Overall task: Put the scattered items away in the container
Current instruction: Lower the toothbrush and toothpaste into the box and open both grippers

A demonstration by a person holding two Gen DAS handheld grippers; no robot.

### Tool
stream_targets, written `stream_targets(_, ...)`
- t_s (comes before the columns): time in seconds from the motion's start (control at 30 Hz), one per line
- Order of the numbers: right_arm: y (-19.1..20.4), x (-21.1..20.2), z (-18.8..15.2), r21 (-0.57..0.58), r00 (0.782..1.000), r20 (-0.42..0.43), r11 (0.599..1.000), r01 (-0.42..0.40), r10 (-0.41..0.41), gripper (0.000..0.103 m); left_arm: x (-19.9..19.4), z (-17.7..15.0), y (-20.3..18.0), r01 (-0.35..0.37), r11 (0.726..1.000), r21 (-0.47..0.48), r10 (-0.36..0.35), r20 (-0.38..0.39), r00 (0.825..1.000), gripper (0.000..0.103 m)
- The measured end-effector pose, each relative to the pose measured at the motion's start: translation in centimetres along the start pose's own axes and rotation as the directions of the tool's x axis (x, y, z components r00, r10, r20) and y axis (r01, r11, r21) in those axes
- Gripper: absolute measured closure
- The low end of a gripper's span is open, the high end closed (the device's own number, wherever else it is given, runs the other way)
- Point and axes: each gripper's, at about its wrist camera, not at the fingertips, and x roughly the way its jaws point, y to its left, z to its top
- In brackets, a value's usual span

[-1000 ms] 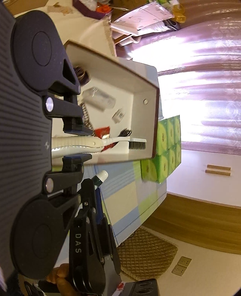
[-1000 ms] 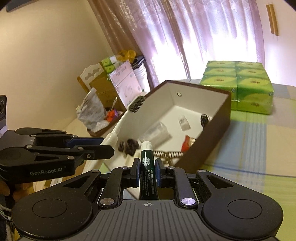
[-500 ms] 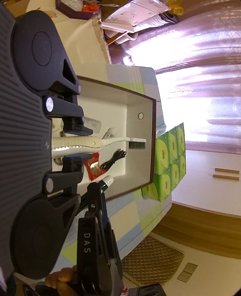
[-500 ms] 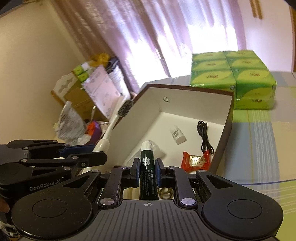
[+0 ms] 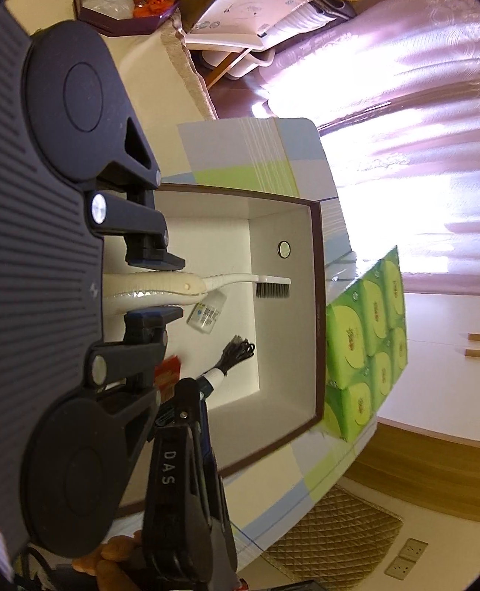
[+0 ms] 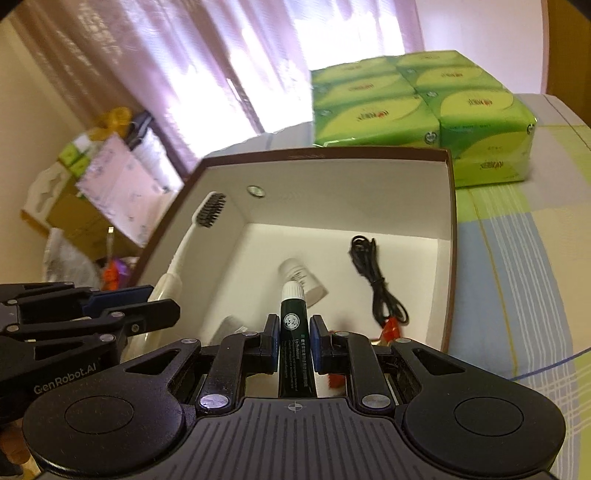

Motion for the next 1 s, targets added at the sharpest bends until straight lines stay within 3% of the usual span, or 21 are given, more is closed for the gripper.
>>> stream_targets(0.33, -0.6, 3.0, 1.9, -0.007, 0.997, -0.012, 0.997, 0.071, -0.071, 0.084, 5.3, 1.5, 1.7, -0.003, 1.000, 0.001, 0.004, -0.067, 0.998, 0.087)
stream_targets(1.0, -1.2, 4.5, 2.9, -0.046, 0.995, -0.013, 0.994, 0.095, -0.095, 0.084, 7.3, 2.3, 0.8, -0.023, 0.998, 0.051, 0.027, -0.078, 0.997, 0.086)
